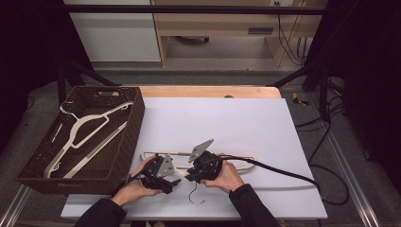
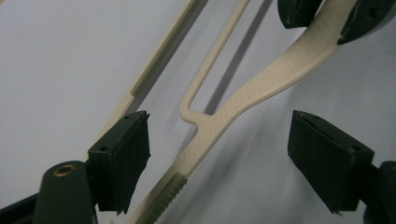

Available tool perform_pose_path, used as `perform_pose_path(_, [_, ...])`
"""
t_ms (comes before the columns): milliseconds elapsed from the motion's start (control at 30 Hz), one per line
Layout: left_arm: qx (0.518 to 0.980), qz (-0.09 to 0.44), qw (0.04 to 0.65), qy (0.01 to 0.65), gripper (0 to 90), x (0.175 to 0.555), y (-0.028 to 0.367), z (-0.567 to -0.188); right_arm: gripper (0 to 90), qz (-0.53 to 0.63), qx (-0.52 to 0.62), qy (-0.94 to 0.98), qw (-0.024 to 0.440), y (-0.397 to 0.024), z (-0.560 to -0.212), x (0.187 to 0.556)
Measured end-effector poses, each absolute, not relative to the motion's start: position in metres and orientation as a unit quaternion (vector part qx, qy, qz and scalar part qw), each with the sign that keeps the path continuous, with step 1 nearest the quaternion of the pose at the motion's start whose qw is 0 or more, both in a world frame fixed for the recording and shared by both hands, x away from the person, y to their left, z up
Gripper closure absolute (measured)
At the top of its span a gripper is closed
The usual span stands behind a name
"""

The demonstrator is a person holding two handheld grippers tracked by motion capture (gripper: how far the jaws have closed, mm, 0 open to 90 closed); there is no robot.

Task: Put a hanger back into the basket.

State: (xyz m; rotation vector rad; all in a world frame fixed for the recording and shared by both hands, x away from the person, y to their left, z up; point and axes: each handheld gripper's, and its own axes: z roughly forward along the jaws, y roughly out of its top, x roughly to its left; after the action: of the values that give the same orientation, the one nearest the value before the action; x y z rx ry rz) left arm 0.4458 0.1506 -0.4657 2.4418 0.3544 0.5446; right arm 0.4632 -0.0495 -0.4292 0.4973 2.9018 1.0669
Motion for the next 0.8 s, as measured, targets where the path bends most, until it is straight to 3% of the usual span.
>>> perform_pose_path(300, [0.916, 0.227, 0.309, 0.118, 43.8, 0.4469, 0.1450, -0.4686, 73.3, 0.341, 0.161, 0.926, 0.008, -0.0508, -0.4263, 0.4617])
perform_pose_path(700, [0.910, 0.259, 0.308, 0.097, 59.4, 0.4416, 0.1428, -0.4659, 73.3, 0.341, 0.155, 0.927, 0.003, -0.0522, -0.4247, 0.4621])
perform_pose_path(733, [0.911, 0.259, 0.305, 0.099, 60.2, 0.4417, 0.1424, -0.4666, 74.0, 0.343, 0.156, 0.926, 0.003, -0.0522, -0.4244, 0.4620])
perform_pose_path(767, [0.914, 0.259, 0.297, 0.100, 61.3, 0.4420, 0.1423, -0.4674, 85.5, 0.350, 0.157, 0.924, -0.005, -0.0524, -0.4236, 0.4617])
perform_pose_path(800, [0.915, 0.258, 0.294, 0.101, 63.5, 0.4419, 0.1422, -0.4685, 84.4, 0.361, 0.152, 0.920, -0.007, -0.0529, -0.4219, 0.4617])
